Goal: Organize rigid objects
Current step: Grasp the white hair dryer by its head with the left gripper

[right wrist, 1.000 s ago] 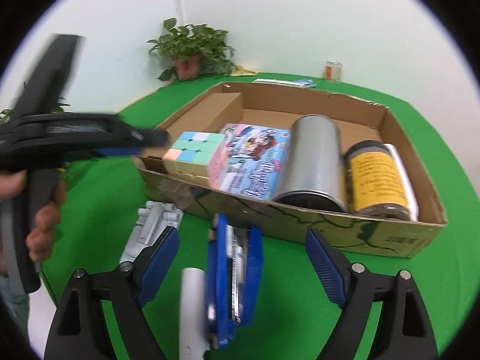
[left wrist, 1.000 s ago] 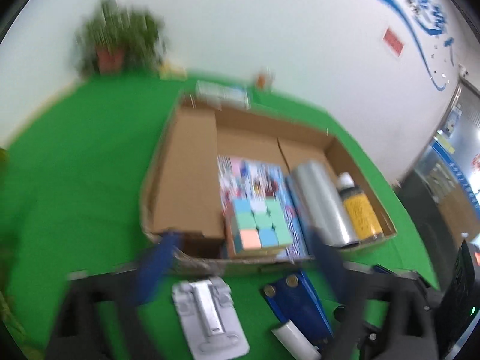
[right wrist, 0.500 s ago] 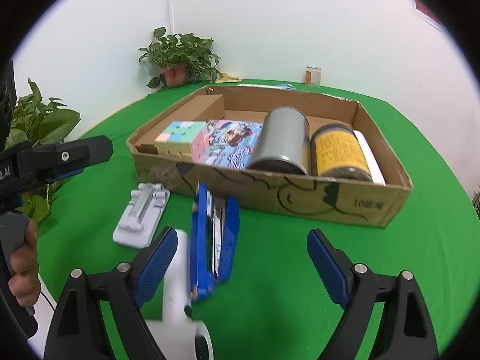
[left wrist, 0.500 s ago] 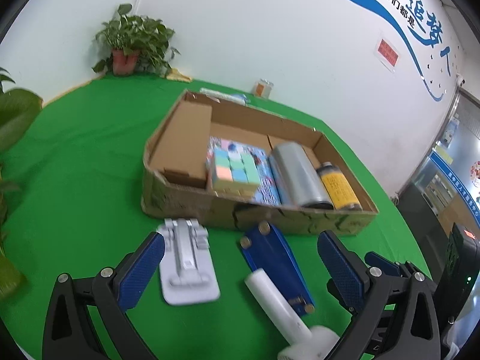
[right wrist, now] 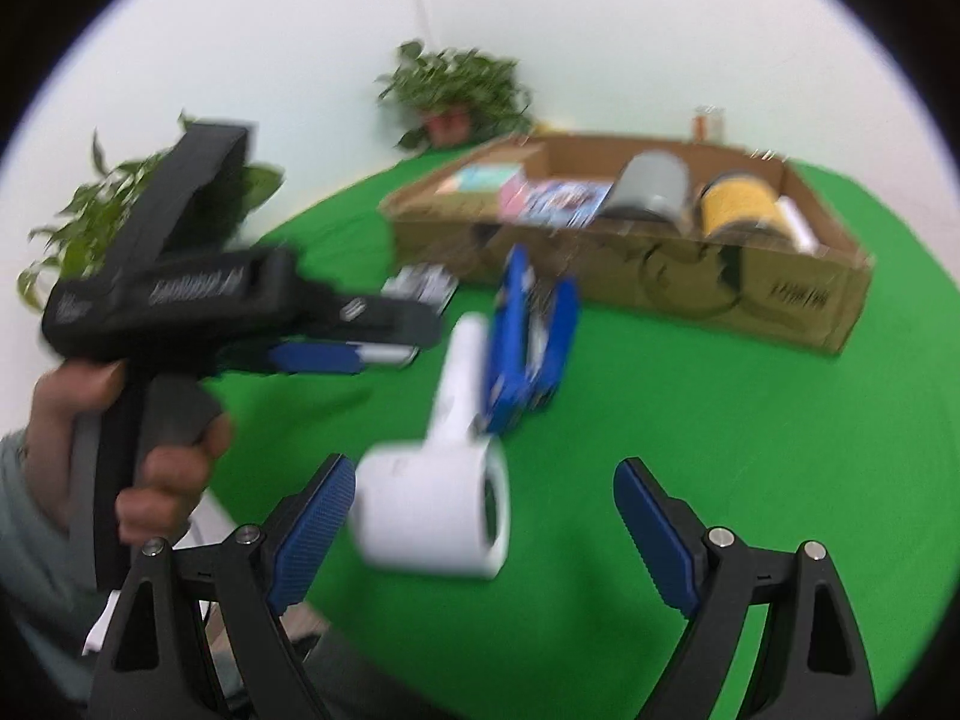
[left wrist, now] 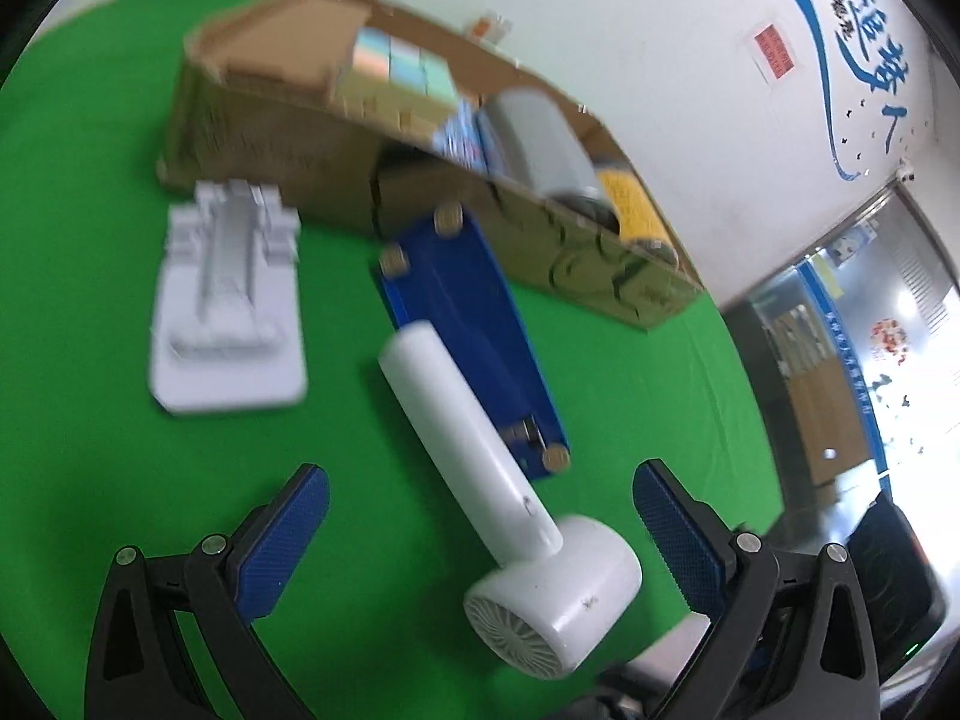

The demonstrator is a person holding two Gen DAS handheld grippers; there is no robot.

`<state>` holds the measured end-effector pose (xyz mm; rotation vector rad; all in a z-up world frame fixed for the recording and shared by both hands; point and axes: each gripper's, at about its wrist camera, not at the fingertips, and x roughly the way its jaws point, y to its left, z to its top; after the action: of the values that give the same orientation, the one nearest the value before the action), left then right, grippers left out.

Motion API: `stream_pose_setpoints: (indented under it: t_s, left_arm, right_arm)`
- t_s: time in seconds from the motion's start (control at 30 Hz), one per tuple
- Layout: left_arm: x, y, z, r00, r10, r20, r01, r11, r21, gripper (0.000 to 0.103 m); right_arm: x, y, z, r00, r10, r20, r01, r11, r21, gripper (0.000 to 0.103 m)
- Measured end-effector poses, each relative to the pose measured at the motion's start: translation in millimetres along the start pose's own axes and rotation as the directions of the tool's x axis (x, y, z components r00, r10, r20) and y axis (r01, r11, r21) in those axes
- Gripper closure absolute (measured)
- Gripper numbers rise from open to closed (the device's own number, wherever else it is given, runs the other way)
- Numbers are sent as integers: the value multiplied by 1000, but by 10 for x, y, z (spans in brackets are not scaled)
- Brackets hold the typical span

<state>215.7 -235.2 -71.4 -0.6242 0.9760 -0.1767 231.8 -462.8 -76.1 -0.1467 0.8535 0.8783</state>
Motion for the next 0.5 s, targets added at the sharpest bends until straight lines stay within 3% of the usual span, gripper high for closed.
stream_pose_setpoints:
  t_s: [0.07,0.2,0.43,0.5]
  left_arm:
    - [73,4,-15,999,-23,-26,23,1000,-5,6]
    - [210,11,-55,993,-79,-83,78,997,-22,17]
    - [249,31,-52,989,-96,-113,93,995,-32,43]
    - [266,60,-48,987,-110,-114,104,993,-59,46]
  right_arm:
    - [76,23,-47,999,14,-33,-13,1000,10,19]
    - [164,168,-53,998,25,-65,-27,999,-31,41]
    - [273,404,-102,997,-30,-78,25,998,-66,44]
    - [277,427,-117,996,-43,-77,37,996,-78,44]
